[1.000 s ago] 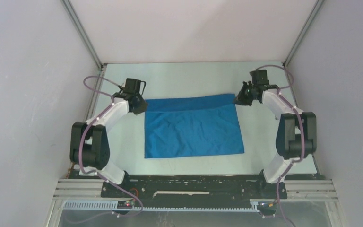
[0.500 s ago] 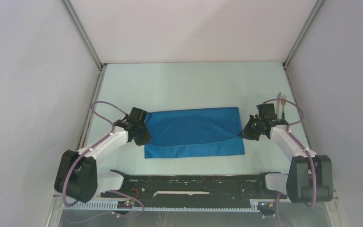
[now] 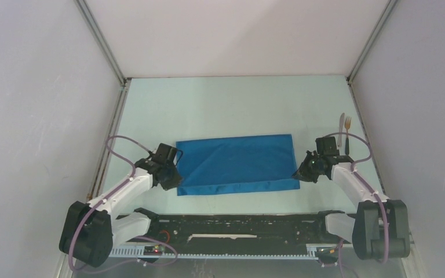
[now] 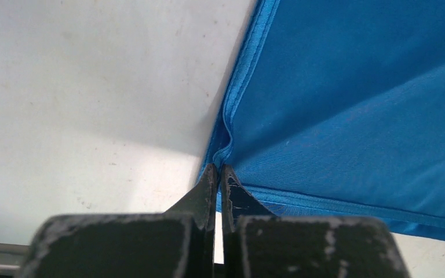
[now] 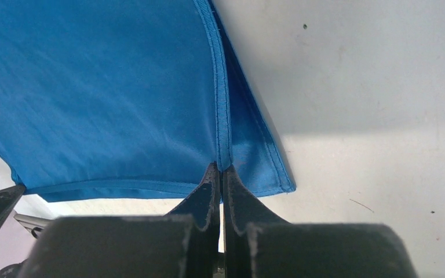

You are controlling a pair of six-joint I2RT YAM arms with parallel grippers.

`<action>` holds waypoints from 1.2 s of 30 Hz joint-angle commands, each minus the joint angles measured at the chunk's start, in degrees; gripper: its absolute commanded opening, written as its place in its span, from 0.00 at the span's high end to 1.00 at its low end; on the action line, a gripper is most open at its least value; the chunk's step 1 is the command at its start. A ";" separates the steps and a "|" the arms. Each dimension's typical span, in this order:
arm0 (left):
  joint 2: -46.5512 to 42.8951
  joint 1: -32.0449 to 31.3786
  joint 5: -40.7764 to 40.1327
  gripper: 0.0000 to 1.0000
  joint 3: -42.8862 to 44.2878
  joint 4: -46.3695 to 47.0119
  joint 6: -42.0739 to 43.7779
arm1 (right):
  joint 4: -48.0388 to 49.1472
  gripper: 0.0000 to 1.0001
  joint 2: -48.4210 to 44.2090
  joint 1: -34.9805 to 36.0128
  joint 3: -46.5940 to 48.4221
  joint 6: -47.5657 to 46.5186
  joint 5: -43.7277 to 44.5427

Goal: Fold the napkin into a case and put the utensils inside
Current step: Fold and flatten the napkin at the center of the board.

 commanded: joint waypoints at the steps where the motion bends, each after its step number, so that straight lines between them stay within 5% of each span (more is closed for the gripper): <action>1: -1.22 -0.64 -0.77 1.00 -1.02 -0.12 -1.94 | -1.29 1.00 -2.47 0.72 -1.27 2.87 1.67; 18: -4.96 -5.47 -2.06 1.00 -3.27 -4.39 -5.28 | -5.90 1.00 -3.02 3.52 -2.24 10.54 11.38; 36: -9.16 -6.73 -1.46 1.00 -2.98 -8.95 -7.82 | -8.54 1.00 -4.92 3.67 -2.24 12.21 12.45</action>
